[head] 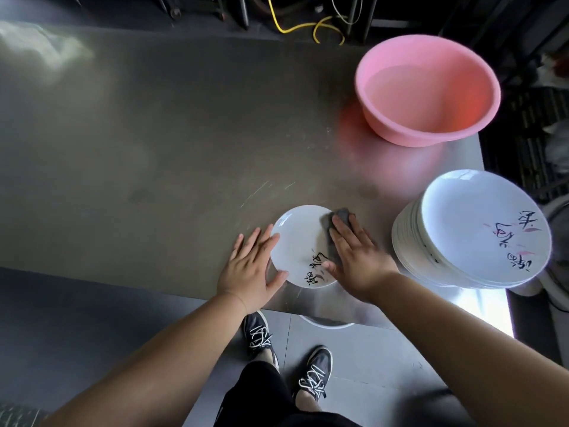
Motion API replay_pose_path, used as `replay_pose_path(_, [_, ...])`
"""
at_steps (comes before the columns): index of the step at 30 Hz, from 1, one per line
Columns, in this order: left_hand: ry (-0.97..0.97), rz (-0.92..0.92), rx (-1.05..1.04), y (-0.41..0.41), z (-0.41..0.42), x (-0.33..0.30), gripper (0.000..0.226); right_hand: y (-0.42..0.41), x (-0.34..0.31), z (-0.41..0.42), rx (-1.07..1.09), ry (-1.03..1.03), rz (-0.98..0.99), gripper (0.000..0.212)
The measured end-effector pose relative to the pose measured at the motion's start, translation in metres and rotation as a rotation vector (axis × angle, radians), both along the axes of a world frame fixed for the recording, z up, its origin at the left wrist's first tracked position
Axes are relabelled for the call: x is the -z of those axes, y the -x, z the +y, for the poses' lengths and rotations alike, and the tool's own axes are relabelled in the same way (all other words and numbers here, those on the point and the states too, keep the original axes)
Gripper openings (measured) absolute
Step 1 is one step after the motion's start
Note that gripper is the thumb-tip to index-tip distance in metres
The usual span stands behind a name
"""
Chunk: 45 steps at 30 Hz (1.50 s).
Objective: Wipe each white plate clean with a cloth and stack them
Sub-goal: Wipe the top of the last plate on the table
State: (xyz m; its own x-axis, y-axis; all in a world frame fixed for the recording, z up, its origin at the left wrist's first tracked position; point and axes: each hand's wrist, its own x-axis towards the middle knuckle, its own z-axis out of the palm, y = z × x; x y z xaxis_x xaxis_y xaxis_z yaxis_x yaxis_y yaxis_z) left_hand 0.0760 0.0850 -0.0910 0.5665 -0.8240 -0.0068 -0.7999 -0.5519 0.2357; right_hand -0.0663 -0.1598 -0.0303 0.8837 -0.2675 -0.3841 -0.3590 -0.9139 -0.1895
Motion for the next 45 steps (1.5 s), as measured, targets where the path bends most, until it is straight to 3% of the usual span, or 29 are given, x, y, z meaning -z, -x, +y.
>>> replay_pose_path(6, [0.044, -0.017, 0.021, 0.014, 0.004, -0.005, 0.082, 0.068, -0.006, 0.063, 0.130, -0.140, 0.012, 0.100])
replay_pose_path(12, [0.122, -0.046, 0.127, 0.037, 0.007, -0.009, 0.026, 0.028, -0.006, 0.015, 0.104, -0.096, -0.042, 0.081])
replay_pose_path(14, [0.142, -0.022, 0.077, 0.042, 0.005, -0.012, 0.022, 0.025, -0.002, 0.011, 0.092, -0.087, -0.038, 0.082])
replay_pose_path(19, [0.199, 0.025, 0.035, 0.047, 0.002, -0.020, 0.024, 0.077, 0.006, 0.069, 0.071, -0.098, 0.073, 0.107])
replay_pose_path(26, [0.191, 0.075, -0.055, 0.056, -0.002, -0.025, 0.020, 0.033, 0.005, 0.028, 0.180, -0.121, -0.081, 0.080])
replay_pose_path(33, [0.121, 0.073, -0.066, 0.083, -0.018, -0.035, 0.037, 0.090, -0.002, 0.078, 0.105, -0.178, 0.029, 0.103])
replay_pose_path(38, [-0.081, 0.166, 0.056, 0.038, -0.020, -0.051, 0.063, 0.063, -0.002, 0.027, 0.118, -0.135, -0.079, 0.083])
replay_pose_path(42, [-0.148, 0.170, 0.111, 0.026, -0.016, -0.049, 0.059, 0.050, 0.001, 0.015, 0.163, -0.152, -0.092, 0.082])
replay_pose_path(45, [-0.087, 0.136, 0.087, 0.037, -0.014, -0.044, 0.057, 0.069, 0.009, 0.052, 0.207, -0.140, 0.004, 0.098])
